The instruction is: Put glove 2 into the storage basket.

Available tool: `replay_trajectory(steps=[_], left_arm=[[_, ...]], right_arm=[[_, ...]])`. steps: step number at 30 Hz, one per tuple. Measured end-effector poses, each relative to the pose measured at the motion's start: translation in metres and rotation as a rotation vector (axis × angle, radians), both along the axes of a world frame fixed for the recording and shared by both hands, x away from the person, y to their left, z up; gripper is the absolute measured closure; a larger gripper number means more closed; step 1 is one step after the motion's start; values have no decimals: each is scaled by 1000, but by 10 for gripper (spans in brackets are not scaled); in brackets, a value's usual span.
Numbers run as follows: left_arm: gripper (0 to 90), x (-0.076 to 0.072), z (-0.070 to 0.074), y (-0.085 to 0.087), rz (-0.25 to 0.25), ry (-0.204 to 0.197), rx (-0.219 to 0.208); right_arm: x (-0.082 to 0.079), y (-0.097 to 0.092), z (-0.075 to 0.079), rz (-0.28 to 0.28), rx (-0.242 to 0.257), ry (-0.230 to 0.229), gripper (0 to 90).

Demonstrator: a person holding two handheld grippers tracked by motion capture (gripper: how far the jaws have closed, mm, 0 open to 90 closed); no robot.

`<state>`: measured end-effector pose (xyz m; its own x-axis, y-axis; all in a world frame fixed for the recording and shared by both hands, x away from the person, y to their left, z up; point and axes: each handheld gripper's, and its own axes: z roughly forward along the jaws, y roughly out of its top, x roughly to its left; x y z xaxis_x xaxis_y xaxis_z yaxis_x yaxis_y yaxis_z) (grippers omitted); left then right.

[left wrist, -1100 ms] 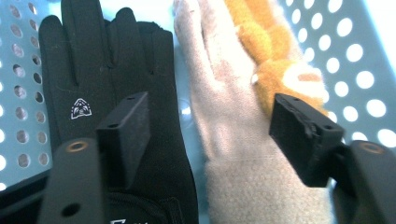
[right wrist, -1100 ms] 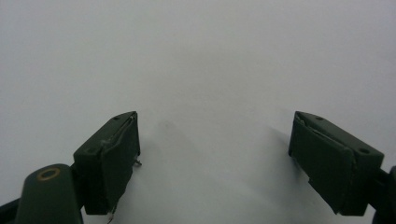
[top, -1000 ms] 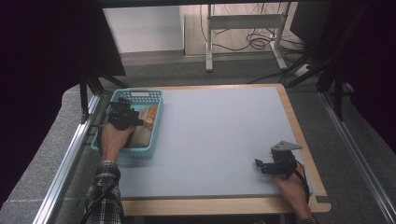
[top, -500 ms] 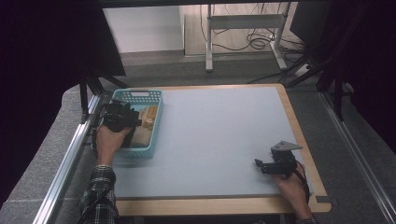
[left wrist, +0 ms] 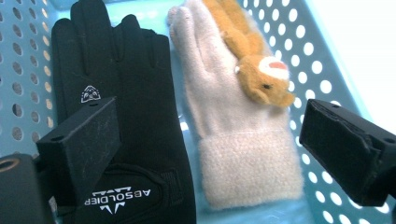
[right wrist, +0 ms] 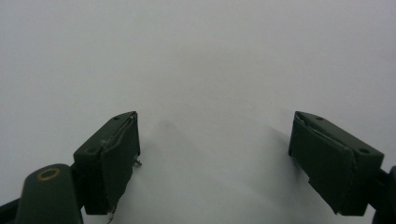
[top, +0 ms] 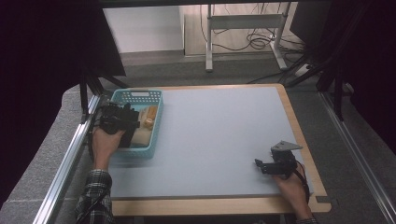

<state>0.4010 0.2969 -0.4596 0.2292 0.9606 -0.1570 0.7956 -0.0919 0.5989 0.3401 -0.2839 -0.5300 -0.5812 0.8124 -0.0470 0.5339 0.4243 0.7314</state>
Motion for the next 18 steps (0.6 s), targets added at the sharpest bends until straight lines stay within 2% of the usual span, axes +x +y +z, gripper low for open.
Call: replay_trajectory(steps=[18], left_arm=[[19, -15, 8, -10, -39, -44, 25]], right_arm=[[0, 0, 0, 0, 0, 0, 162]])
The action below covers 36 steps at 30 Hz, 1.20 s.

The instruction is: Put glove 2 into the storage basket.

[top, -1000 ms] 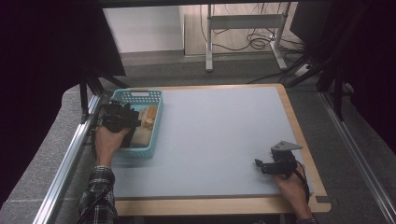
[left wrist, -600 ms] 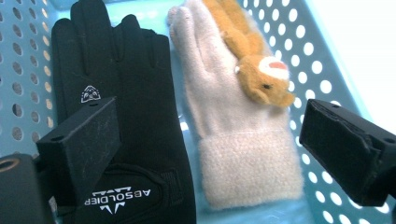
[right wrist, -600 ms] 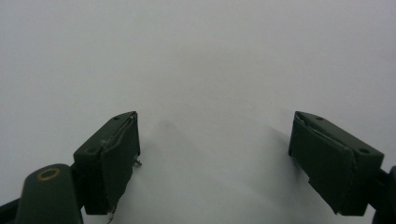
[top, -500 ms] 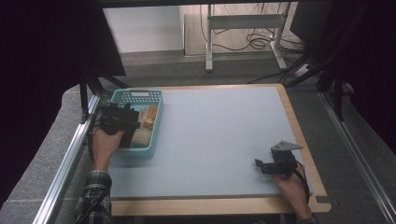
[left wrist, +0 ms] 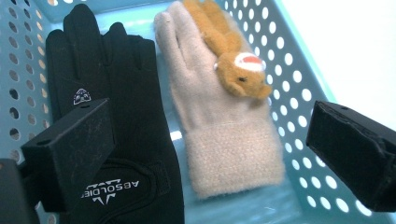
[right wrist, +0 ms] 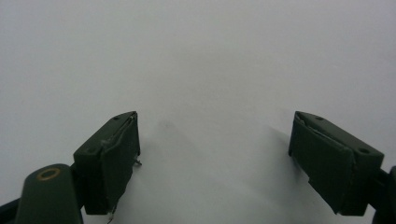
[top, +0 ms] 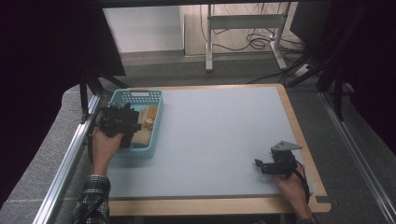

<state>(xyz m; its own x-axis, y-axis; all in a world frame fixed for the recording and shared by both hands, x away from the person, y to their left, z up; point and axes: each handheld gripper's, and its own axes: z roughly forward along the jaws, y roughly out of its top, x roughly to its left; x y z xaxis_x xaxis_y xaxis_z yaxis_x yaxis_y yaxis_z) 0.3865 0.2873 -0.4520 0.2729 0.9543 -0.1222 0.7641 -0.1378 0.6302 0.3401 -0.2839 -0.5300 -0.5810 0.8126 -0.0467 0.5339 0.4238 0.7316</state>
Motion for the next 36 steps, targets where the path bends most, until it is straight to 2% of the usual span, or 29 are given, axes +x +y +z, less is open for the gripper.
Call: replay_trajectory(steps=[19, 23, 36], left_arm=[[0, -18, 10, -11, -56, -63, 25], [0, -22, 12, -13, -67, -78, 11], [0, -38, 16, -28, -121, -116, 3]], right_arm=[[0, 0, 0, 0, 0, 0, 162], [0, 0, 0, 0, -1, 0, 162], [0, 0, 0, 0, -1, 0, 162]])
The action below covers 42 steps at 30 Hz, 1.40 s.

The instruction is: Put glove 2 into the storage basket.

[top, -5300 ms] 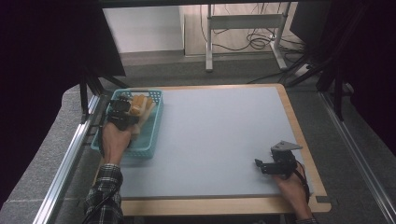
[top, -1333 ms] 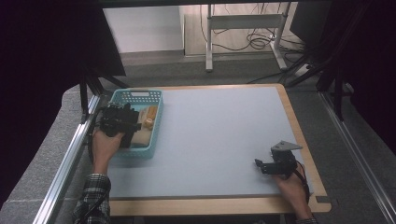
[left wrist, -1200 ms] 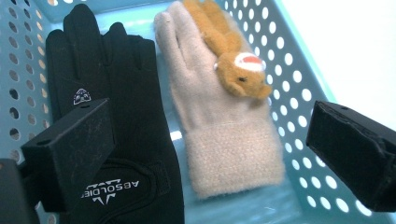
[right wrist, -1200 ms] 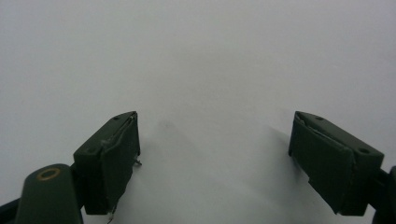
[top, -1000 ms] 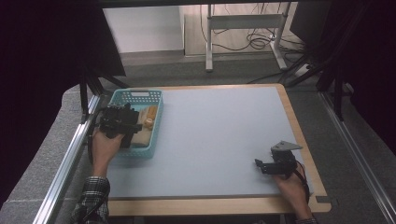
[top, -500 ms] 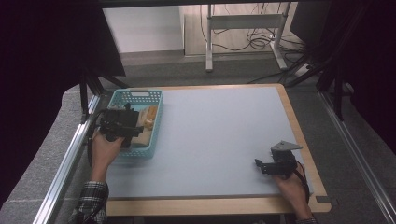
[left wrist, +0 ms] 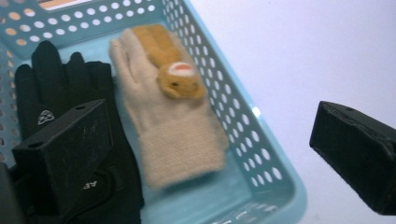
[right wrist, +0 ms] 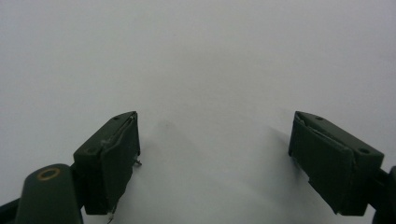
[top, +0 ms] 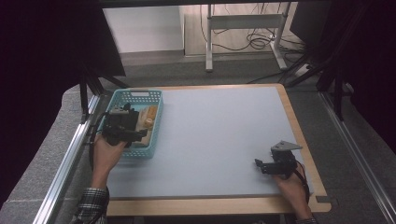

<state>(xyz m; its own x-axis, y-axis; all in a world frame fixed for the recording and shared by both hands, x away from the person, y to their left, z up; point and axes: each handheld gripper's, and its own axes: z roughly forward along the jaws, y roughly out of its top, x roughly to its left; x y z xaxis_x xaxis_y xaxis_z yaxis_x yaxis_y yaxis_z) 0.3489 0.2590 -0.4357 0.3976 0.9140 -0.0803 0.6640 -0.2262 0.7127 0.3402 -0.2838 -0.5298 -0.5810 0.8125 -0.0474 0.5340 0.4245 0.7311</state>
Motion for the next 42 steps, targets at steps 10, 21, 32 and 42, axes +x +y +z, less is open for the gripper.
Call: replay_trajectory(steps=[10, 21, 32, 42], left_arm=[[0, -14, 1, -18, -57, -29, -13], [0, -27, 2, -41, -111, -52, -14], [0, -35, 0, -52, -128, -63, -38], [0, -38, -4, -70, -162, -67, -48]], right_arm=[[0, 0, 0, 0, 0, -1, 162], [0, 0, 0, 1, 0, -1, 162], [0, 0, 0, 1, 0, -1, 162], [0, 0, 0, 1, 0, 0, 161]])
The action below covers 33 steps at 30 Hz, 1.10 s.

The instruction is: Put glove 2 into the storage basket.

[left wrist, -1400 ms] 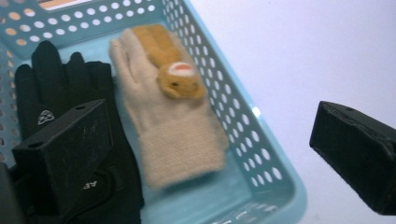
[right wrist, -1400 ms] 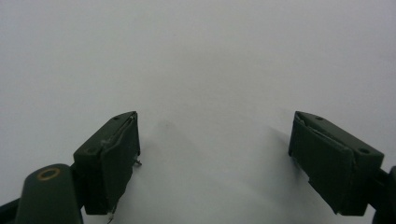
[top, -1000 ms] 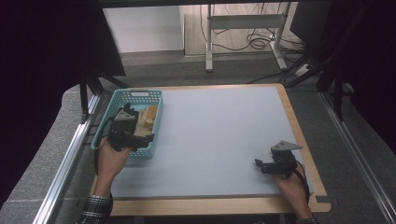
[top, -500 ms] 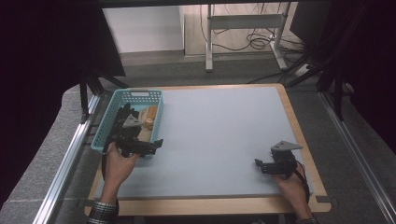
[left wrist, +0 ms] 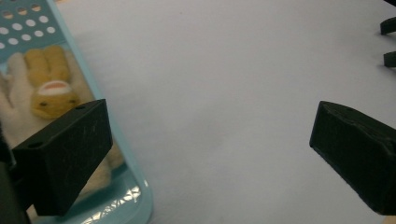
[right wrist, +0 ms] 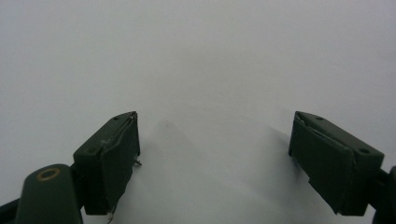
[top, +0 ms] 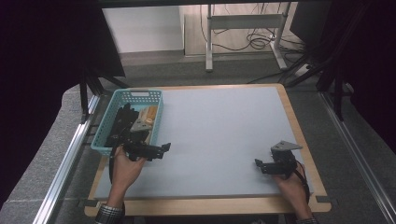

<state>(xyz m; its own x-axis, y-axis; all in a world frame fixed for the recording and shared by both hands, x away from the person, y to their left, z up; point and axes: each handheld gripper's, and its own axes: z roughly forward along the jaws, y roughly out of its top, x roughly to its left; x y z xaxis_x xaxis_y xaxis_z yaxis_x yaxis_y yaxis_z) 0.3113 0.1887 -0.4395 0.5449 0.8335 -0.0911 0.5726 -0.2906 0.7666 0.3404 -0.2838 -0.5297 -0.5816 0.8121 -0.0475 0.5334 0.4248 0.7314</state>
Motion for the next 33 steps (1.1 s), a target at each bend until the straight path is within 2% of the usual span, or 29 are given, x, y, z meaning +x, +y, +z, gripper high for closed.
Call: replay_trajectory(steps=[19, 33], left_arm=[[0, -1, -17, -45, -93, -1, -21], [0, -5, -35, -69, -140, 14, -34]], right_arm=[[0, 0, 0, 0, 0, 1, 161], [0, 0, 0, 0, 1, 1, 161]])
